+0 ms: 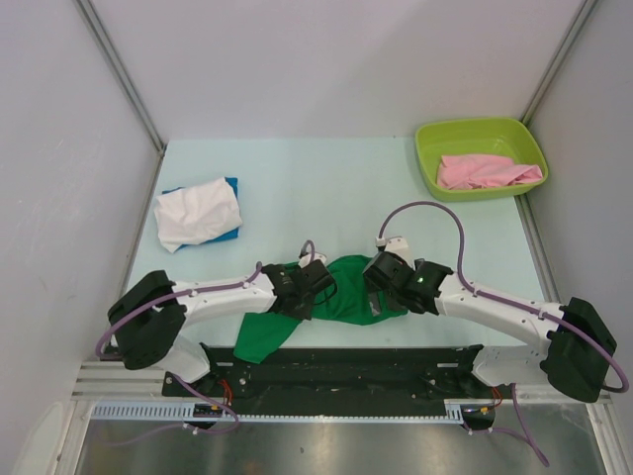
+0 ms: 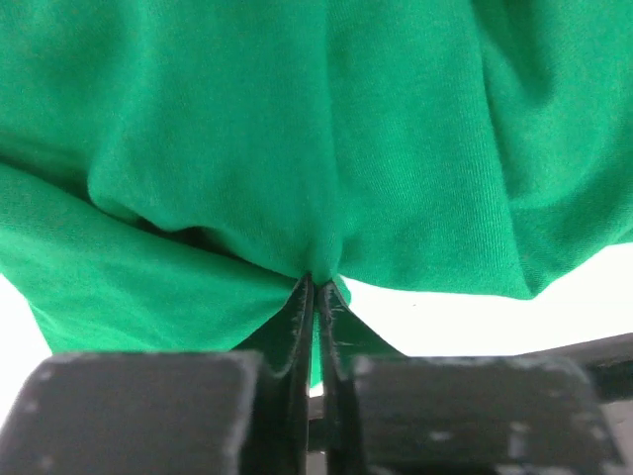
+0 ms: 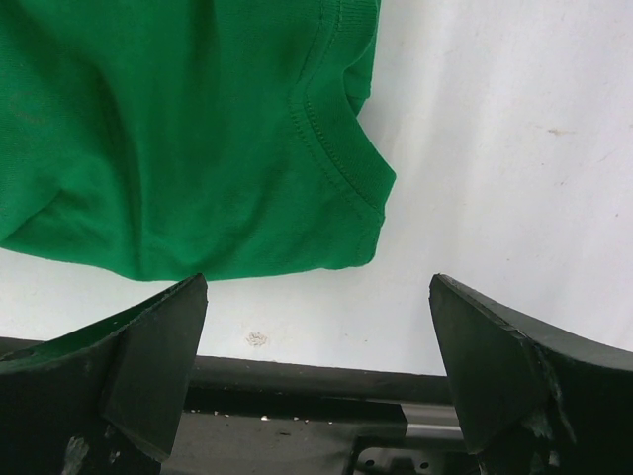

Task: Fold and stack the t-shirts

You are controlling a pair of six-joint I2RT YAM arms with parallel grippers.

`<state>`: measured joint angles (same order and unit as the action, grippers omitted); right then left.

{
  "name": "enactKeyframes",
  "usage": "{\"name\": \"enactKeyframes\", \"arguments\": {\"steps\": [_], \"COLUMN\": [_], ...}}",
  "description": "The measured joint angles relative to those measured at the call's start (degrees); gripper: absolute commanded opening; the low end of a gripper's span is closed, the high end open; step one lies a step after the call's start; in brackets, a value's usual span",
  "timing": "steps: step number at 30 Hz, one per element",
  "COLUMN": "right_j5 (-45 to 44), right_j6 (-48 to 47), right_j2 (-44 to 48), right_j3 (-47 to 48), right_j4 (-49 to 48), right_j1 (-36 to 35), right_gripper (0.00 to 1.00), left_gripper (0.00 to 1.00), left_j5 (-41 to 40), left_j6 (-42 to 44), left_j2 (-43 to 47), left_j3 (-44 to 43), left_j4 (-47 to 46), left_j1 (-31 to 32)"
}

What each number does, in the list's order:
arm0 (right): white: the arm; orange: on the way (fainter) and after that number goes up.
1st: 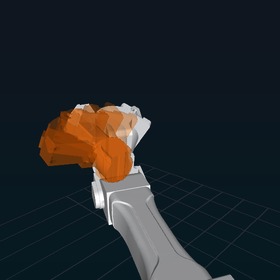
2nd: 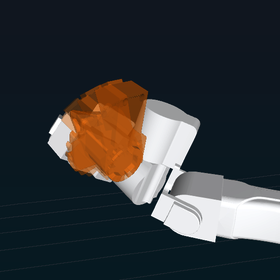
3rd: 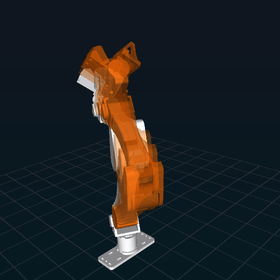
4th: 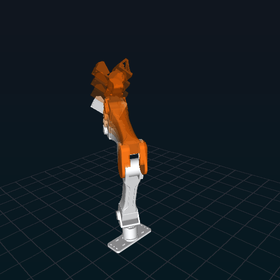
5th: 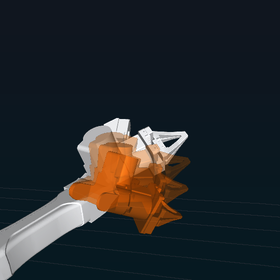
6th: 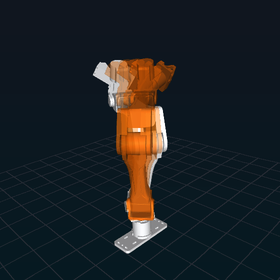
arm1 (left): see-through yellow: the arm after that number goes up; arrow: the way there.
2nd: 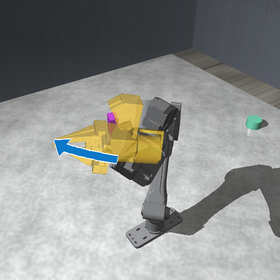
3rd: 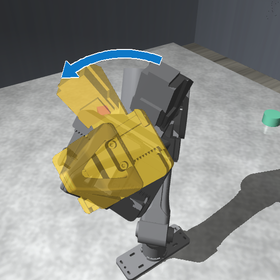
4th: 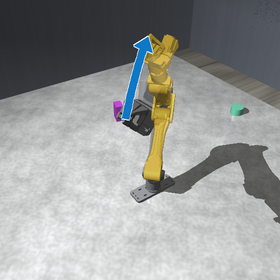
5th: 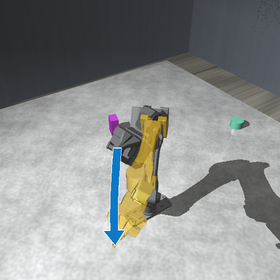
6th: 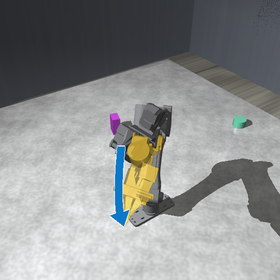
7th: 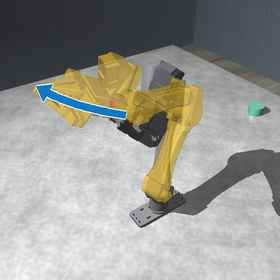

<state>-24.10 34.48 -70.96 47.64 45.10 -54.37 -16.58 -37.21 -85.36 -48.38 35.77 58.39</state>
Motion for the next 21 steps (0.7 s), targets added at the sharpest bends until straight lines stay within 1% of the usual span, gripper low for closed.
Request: {"name": "enactKeyframes", "arguments": {"steps": [6, 9, 12, 13, 15, 16, 18, 21], "right_j5": [-0.02, -0.02, 0.04, 0.11, 0.48, 0.63, 0.96, 1.22], "right_j6": [0.76, 1.86, 2.49, 2.6, 2.93, 3.06, 3.13, 3.3], "right_j2": [-0.07, -0.83, -2.21, -2.56, -3.32, -3.65, -4.07, -4.79], "right_j3": [-0.9, -2.01, -3.45, -3.85, -4.79, -5.27, -6.1, -7.26], "right_j4": [-0.63, -1.29, -2.49, -2.93, -3.89, -4.39, -5.25, -6.86], "right_j1": [-0.02, 0.04, 0.55, 0.68, 1.36, 1.77, 2.47, 3.39], "right_gripper": [1.0, 1.0, 0.96, 0.9, 0.83, 0.74, 0.67, 0.52], "left_gripper": [0.0, 0.0, 0.0, 0.0, 0.0, 0.0, 0.0, 0.0], "left_j5": [-0.76, -1.29, -1.79, -1.95, -2.38, -2.54, -2.56, -2.54], "left_j6": [0.13, 0.09, 0.02, -0.07, -0.28, -0.33, -0.33, -0.33], "left_j2": [1.18, 3.85, 7.61, 8.48, 10.21, 10.97, 12.22, 14.23], "left_j3": [0.48, 0.74, 0.74, 0.74, 0.74, 0.74, 0.76, 0.98], "left_j4": [0.15, 0.94, 1.7, 1.9, 2.32, 2.54, 2.69, 2.91], "left_j1": [0.0, 0.0, -0.09, -0.09, -0.35, -0.48, -0.96, -1.75]}}
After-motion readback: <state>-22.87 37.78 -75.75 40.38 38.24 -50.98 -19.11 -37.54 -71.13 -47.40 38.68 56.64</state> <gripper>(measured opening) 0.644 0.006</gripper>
